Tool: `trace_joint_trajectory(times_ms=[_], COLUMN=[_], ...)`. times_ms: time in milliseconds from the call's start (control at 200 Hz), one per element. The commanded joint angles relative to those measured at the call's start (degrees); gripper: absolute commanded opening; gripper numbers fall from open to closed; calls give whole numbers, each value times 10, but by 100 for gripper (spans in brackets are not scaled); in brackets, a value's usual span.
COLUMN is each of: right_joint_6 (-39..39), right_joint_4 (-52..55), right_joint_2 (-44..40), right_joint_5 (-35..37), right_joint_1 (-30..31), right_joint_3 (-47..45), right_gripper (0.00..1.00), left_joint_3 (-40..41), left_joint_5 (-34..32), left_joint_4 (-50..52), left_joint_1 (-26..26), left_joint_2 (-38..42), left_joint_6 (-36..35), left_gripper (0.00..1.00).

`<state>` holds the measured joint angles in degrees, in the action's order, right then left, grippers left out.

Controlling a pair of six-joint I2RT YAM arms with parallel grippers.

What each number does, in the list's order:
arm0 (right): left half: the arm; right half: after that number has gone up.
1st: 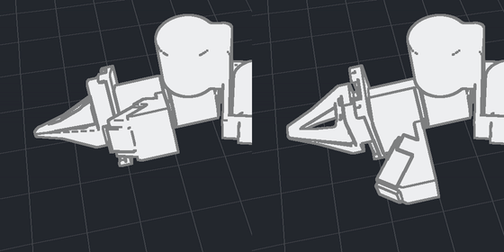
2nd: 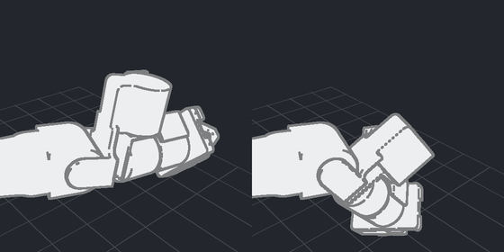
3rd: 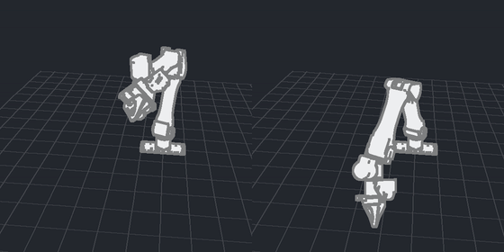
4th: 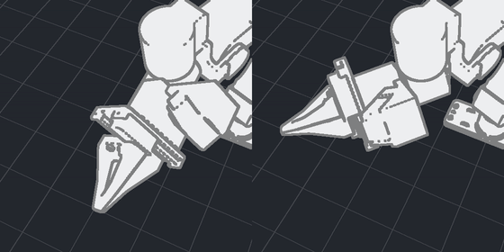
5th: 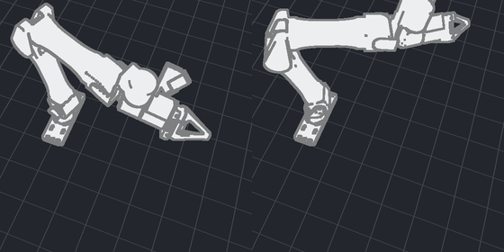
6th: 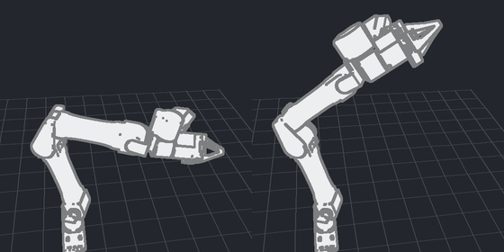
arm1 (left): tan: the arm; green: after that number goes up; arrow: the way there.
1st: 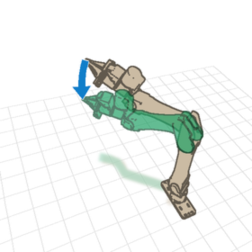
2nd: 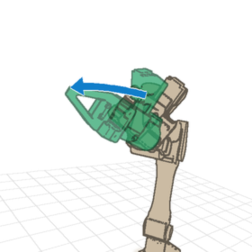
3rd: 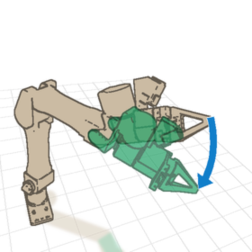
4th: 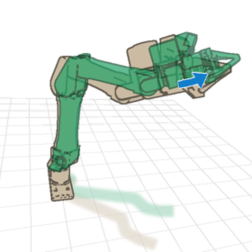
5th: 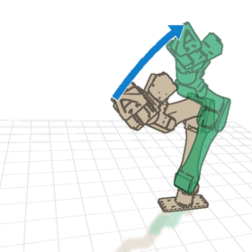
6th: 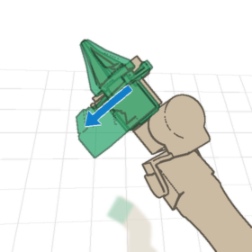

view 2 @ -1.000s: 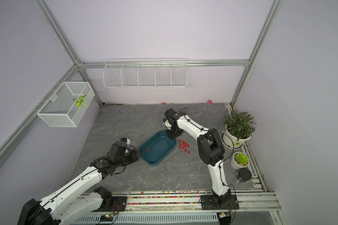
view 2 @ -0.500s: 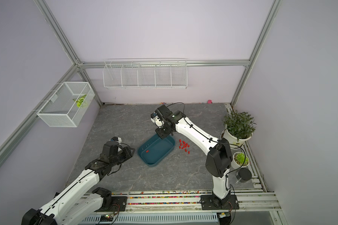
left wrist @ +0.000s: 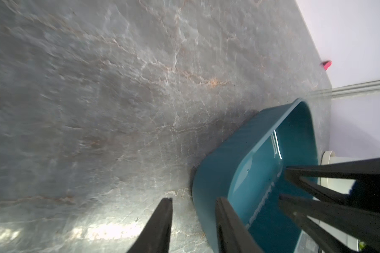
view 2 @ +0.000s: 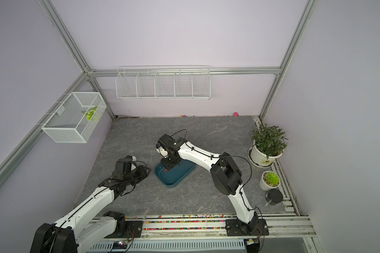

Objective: Take the screw protection sleeves out of the storage box
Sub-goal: Pick up the screw protection sleeve from the storage box.

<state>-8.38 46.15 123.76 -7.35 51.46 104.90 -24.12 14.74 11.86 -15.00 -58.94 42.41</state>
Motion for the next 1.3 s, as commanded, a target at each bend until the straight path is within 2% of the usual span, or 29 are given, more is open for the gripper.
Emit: trace_joint_trajectory(times_ms=[0, 205, 770, 1085, 1200, 1295], right_joint_6=[-20, -24, -23, -30, -31, -33], right_joint_4=[-29, -34, -15, -4, -1, -1], right_joint_2=[24, 55, 109, 122, 122, 122], right_joint_5=[1, 4, 21, 23, 23, 23], right_joint_1=[13, 16, 17, 18, 17, 18], right_joint_3=[11, 22, 63, 65, 63, 61], right_gripper=[48, 54, 53, 47, 40, 30], left_joint_3=[-24, -33, -33, -29, -28, -28], left_joint_5=[28, 31, 33, 30, 29, 29], left_joint_4=[-17, -16, -11, -12, -10, -9], left_joint_1=[3, 6, 8, 8, 8, 8], left_joint_2=[-33, -47, -42, -36, -32, -31], left_joint_6=[-21, -33, -37, -34, -33, -34], left_gripper=[40, 40, 40, 40, 40, 40])
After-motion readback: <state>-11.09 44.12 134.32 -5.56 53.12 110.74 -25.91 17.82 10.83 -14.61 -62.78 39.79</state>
